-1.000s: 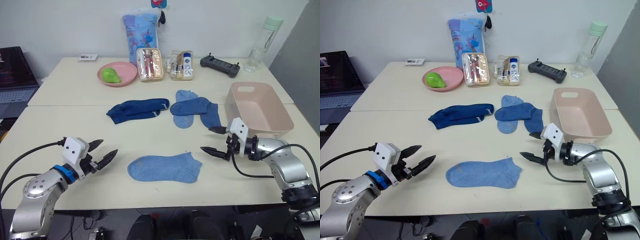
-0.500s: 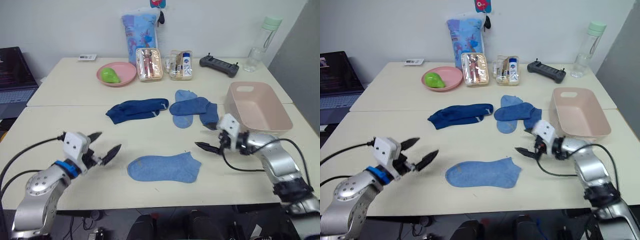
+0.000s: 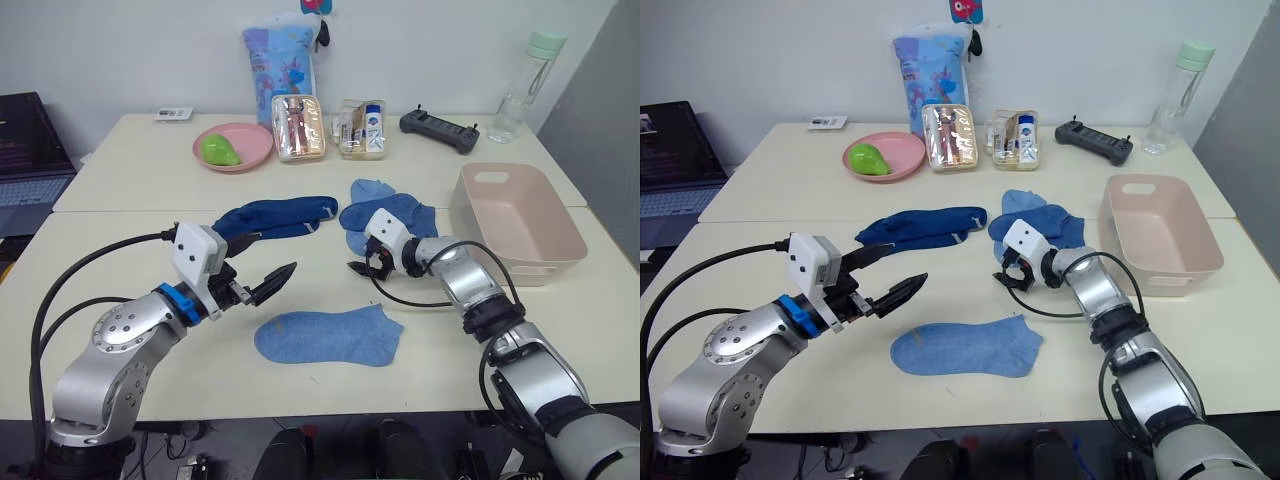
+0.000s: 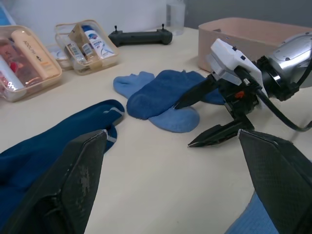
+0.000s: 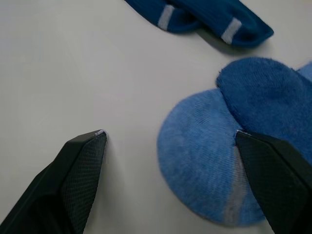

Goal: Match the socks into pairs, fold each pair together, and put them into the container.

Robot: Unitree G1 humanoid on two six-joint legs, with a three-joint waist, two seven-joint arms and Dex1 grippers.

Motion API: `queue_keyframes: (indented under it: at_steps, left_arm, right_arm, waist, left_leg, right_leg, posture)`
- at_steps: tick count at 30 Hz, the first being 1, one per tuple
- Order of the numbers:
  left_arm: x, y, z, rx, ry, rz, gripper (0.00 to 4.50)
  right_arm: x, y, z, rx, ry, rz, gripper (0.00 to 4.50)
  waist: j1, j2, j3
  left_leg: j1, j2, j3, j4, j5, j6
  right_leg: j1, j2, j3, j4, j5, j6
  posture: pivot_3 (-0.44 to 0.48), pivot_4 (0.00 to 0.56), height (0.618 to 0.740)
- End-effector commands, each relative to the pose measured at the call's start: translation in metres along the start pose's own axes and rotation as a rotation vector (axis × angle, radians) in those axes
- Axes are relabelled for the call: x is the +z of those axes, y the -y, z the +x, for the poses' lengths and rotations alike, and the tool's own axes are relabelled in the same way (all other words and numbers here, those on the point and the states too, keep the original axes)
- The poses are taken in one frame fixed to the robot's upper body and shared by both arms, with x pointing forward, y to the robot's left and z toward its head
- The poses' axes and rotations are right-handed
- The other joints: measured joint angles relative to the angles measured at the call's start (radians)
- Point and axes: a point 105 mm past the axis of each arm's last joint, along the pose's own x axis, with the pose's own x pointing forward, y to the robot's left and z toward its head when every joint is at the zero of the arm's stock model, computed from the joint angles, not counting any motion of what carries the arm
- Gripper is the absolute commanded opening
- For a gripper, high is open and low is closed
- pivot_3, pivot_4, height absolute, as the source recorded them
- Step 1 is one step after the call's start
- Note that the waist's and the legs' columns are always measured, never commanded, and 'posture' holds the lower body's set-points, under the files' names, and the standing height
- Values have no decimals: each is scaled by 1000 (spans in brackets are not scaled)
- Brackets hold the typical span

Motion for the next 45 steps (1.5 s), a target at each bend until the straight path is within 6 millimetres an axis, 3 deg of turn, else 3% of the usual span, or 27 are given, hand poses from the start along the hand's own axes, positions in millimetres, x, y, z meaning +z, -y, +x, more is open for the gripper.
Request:
queue_keyframes:
  at_steps: [1,12,16,21,26,34,36,45]
  left_arm:
    - [13,0,0,25,44,63,4500]
    - [4,3,2,42,44,59,4500]
    - [4,0,4,37,42,38,4500]
    - [-9,2,8,-6,3,9,4500]
    - [-22,-1,19,-5,-48,54,4500]
    - [-28,-3,51,-17,-35,32,4500]
    - [-19,12,55,-103,10,37,4500]
    - [-38,30,42,-324,-93,348,4500]
  right_arm:
    - [8,11,-1,-33,30,-23,3949]
    - [3,16,-7,-7,29,13,43]
    - [9,0,-14,86,74,23,43]
    - [19,-46,-41,305,138,-73,43]
    - [19,-69,-56,361,134,-97,43]
    - [24,-77,-54,338,139,-80,43]
    - [29,-77,-53,322,161,-37,43]
    - [40,-77,-60,332,187,15,43]
  waist:
    - [0,0,0]
    - [0,0,0]
    - [1,0,0]
    - [2,1,1]
    - [2,1,1]
    - [2,1,1]
    - [2,1,1]
    - [2,1,1]
  left_leg:
    - [0,0,0,0,0,0]
    - [0,0,0,0,0,0]
    - [0,0,0,0,0,0]
    - [-1,0,-1,0,0,0]
    - [-1,0,-1,0,0,0]
    - [-1,0,-2,0,0,0]
    - [-2,0,-1,0,0,0]
    - [-2,0,-2,0,0,0]
  right_leg:
    - [0,0,0,0,0,0]
    - [0,0,0,0,0,0]
    - [0,0,0,0,0,0]
    - [0,0,0,-1,0,0]
    - [0,0,-1,0,0,1]
    - [0,0,-1,-1,0,1]
    - [0,0,-1,-2,0,1]
    - [0,0,-1,-2,0,0]
  posture:
    - [0,150,740]
    - [0,150,740]
    - [0,150,740]
    - [0,150,740]
    - [0,150,740]
    - [0,150,740]
    - [0,150,740]
    - [0,150,740]
